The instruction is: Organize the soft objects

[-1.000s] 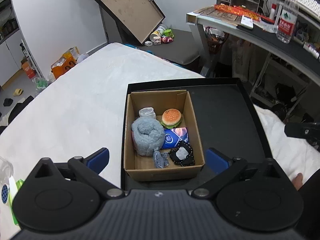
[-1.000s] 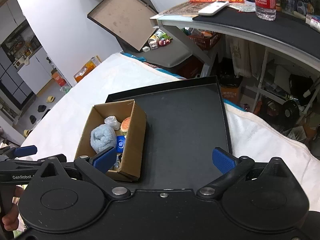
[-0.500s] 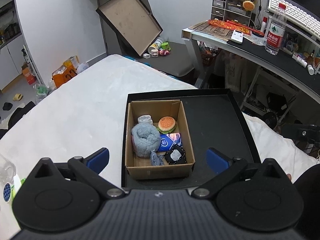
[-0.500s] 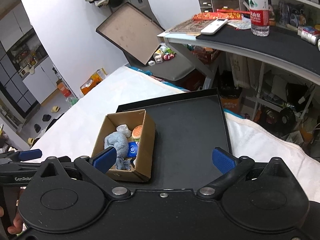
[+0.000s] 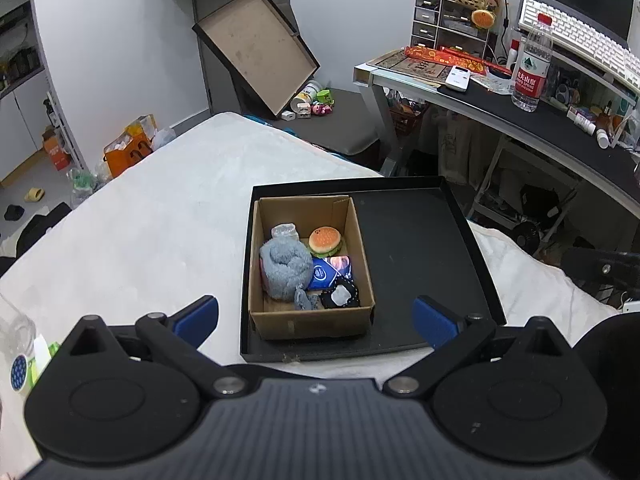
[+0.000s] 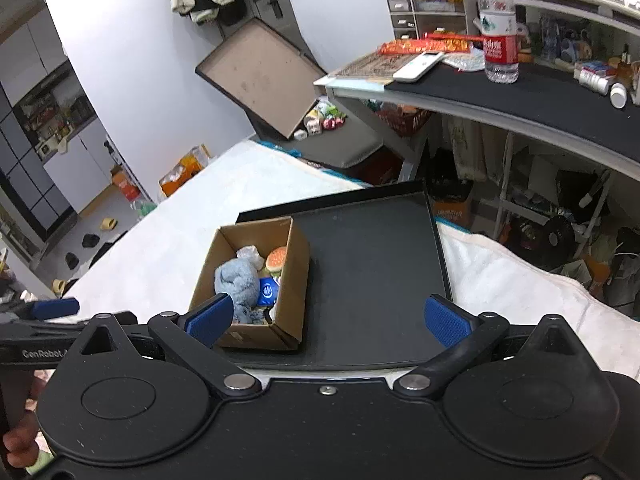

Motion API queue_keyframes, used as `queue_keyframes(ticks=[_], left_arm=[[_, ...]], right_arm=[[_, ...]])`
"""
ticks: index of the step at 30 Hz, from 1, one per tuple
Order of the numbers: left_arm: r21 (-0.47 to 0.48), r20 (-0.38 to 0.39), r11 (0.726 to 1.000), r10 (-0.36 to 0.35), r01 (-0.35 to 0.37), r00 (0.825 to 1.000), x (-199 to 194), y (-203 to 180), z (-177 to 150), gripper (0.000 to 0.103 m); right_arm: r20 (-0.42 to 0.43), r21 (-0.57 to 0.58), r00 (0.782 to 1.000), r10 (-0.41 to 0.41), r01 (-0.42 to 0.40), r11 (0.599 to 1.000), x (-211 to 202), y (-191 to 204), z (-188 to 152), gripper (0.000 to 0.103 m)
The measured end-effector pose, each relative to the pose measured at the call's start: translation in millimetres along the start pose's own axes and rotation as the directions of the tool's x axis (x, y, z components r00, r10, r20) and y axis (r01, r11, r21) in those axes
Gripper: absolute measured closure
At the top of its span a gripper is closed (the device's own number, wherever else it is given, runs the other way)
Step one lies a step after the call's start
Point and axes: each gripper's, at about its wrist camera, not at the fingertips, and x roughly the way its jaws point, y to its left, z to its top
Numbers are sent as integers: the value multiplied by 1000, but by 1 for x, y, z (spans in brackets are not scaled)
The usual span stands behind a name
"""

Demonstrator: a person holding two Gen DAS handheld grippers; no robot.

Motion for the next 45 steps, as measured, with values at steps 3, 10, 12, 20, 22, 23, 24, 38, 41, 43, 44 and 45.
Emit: queue_keyframes(ticks=[3,10,12,20,22,23,24,38,41,43,44,45], left_arm=[[-13,4,1000,-5,5,1000,-7,2,-5,1],[-30,25,1000,-9,10,1000,-25,2,-14,1],[-31,32,999,-10,11,999,-32,2,-16,1],[-32,63,999,-15,17,998,-53,1,-21,1],[-29,65,1000,-10,12,998,-55,0,-23,1],[-29,65,1000,-9,10,998,-56,-1,-24,1],[-31,65,999,-9,11,998,-57,0,-25,1],[-29,59,1000,1,0,998,-70,-2,-43,1],[-24,61,1000,7,-5,998,-74,-3,-47,1],[-24,60,1000,7,-5,998,-75,-5,-48,1],[-22,58,1000,7,-6,998,-75,-5,-49,1],[-20,57,1000,7,-6,998,-75,-6,-50,1]], right_arm=[[22,3,1000,0,0,1000,-10,3,-2,0],[70,17,997,14,-15,1000,-32,9,-12,0],[76,19,997,17,-18,1000,-36,10,-14,0],[94,25,995,29,-31,999,-49,13,-20,0],[93,23,995,22,-25,999,-51,14,-21,0],[93,20,996,18,-20,1000,-52,14,-22,0],[91,20,996,17,-18,1000,-53,14,-24,0],[84,-1,996,-15,15,1000,-70,20,-38,0],[85,-11,996,-36,37,999,-72,21,-40,0],[86,-18,995,-42,44,999,-74,22,-42,0],[85,-21,995,-47,49,999,-75,23,-43,0],[85,-24,995,-51,53,998,-75,23,-44,0]])
